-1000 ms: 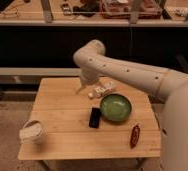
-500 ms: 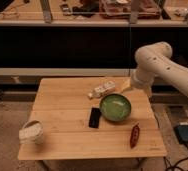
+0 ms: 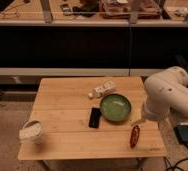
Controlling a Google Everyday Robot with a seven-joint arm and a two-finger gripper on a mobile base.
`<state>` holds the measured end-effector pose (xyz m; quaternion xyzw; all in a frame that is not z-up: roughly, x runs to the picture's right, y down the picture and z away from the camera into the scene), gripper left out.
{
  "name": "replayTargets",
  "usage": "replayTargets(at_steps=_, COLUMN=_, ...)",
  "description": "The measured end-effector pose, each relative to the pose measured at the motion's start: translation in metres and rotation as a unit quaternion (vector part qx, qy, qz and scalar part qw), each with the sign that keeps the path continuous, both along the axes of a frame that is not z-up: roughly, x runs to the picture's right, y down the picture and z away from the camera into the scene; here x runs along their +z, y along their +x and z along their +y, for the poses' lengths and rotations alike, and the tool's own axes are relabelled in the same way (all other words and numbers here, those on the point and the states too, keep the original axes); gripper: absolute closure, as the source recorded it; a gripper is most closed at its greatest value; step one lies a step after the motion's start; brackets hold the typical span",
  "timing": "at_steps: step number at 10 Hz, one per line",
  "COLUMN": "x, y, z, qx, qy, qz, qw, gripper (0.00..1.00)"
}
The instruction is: Move the arm in a circular motion
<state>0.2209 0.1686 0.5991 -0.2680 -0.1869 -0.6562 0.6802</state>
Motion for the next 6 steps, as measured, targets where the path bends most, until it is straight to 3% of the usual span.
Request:
replayTargets(at_steps=2, x=-0.025, y=-0.048, z=0.022, qx=-0.045, qy=0.020, qz=-0.035, qw=0.9982, gripper=0.20)
replayTargets(at_steps=3, x=-0.035, y=-0.086, z=0.033, qx=-0.068, qy=0.026, qz=-0.069, qw=0.9950, gripper=0.20)
replayTargets(at_steps=4, x=-0.048, y=-0.154, z=0.048, qx=-0.098, qy=0.029, qz=-0.138, qw=0.9852, gripper=0.20)
replayTargets(at_steps=5, x=-0.055, y=-0.195, z=0.054, qx=-0.113, qy=0.029, qz=-0.181, qw=0.9766, gripper=0.20)
replayTargets(at_steps=6, x=-0.064, y=-0.248, z=0.059, qx=-0.128, qy=0.026, qz=-0.238, qw=0.9625, gripper=0.20)
